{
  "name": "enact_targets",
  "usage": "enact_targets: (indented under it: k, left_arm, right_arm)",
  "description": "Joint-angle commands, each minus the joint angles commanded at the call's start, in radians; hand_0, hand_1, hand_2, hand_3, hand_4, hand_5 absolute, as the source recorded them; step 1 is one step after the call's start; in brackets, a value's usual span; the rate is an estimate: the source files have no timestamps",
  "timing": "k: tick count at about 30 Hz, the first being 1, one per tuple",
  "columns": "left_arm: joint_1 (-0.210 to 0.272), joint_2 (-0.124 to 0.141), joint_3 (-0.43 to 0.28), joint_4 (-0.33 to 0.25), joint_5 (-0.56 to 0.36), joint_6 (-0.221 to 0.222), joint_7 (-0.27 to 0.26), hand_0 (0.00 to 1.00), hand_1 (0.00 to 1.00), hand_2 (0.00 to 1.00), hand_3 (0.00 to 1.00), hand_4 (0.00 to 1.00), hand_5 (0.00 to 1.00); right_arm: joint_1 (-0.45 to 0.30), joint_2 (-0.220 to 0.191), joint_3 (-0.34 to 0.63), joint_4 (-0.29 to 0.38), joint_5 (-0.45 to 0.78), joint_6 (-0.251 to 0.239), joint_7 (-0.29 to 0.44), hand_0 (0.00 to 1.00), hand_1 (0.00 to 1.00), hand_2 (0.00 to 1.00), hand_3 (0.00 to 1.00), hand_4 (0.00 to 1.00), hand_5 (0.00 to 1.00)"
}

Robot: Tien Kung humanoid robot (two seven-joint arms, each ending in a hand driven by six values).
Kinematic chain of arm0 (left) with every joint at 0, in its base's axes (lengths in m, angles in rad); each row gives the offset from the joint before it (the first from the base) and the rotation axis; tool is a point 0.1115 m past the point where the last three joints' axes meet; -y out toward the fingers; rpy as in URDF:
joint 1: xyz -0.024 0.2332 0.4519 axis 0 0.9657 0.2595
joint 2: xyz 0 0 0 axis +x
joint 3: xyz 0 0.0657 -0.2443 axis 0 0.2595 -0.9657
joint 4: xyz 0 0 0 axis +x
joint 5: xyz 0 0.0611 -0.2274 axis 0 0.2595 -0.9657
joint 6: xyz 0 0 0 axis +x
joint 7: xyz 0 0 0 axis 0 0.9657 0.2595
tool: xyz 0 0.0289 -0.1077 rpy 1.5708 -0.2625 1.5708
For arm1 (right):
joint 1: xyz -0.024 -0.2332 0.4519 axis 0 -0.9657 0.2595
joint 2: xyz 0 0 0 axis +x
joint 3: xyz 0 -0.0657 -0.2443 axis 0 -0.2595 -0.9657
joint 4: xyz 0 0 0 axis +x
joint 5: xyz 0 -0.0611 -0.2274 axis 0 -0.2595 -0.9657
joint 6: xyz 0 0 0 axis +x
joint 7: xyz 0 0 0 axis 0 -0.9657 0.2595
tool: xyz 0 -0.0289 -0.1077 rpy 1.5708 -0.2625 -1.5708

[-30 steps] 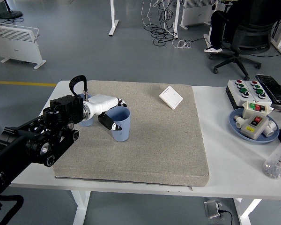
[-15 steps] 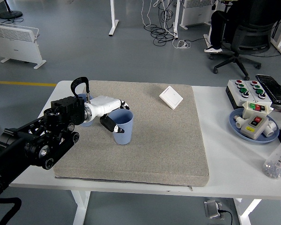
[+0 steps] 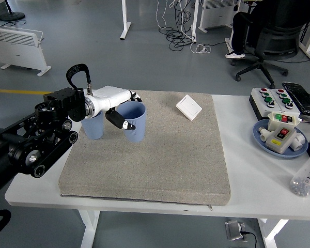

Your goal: Push cup pick cup insert cup

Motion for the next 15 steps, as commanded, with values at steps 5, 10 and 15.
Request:
enact_targets:
  k: [5, 10, 15]
  left_arm:
    - [-0.042, 0.060, -0.042, -0.001, -0.005, -0.018, 0.008, 0.351, 0.530, 0.542, 0.632, 0.709, 0.231]
    - [-0.067, 0.092, -0.103, 0.025, 0.014, -0.023, 0.009, 0.351, 0.530, 0.542, 0.632, 0.709, 0.231]
    - [-0.097, 0.109, -0.136, 0.107, 0.056, -0.024, 0.006, 0.352, 0.529, 0.543, 0.631, 0.708, 0.232]
  right_arm:
    - [0.001, -0.001, 0.002, 0.000, 0.004, -0.001, 0.001, 0.752, 0.625, 0.619, 0.557, 0.075, 0.445]
    - [0.002, -0.002, 0.003, 0.000, 0.006, -0.001, 0.001, 0.752, 0.625, 0.619, 0.557, 0.075, 0.445]
    - [0.004, -0.004, 0.001, 0.000, 0.004, -0.001, 0.000, 0.752, 0.624, 0.619, 0.557, 0.074, 0.444]
